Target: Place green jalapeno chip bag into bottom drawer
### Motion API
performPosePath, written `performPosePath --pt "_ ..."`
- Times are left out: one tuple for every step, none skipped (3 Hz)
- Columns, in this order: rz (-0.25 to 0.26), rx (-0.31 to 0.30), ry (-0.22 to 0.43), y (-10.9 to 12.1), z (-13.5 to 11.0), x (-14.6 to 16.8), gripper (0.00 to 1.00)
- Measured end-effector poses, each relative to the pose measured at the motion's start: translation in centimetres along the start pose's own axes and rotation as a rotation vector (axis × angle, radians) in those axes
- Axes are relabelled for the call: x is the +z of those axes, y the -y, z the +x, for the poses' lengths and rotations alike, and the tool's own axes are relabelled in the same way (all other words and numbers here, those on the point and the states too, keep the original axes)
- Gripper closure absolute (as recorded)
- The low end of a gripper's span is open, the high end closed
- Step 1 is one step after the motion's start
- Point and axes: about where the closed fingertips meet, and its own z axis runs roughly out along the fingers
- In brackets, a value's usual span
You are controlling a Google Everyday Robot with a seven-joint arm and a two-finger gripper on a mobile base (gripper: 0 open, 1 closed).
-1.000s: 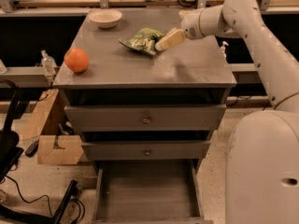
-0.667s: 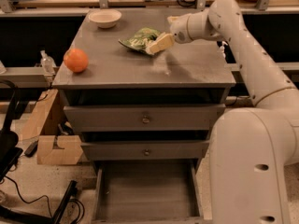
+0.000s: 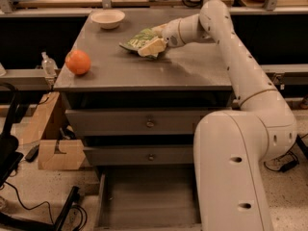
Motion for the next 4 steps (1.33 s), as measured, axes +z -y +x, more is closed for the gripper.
performPosePath --pt "-0.03 -0.001 0.001 -0.54 -0.35 1.17 0.49" --pt "-0.034 -0.001 0.001 -0.63 -0.33 1.47 0.72" --pt "-0.039 0.0 0.001 -0.77 -0.29 1.79 0.95" --pt "-0.039 0.0 0.001 -0.73 -0.57 1.66 1.0"
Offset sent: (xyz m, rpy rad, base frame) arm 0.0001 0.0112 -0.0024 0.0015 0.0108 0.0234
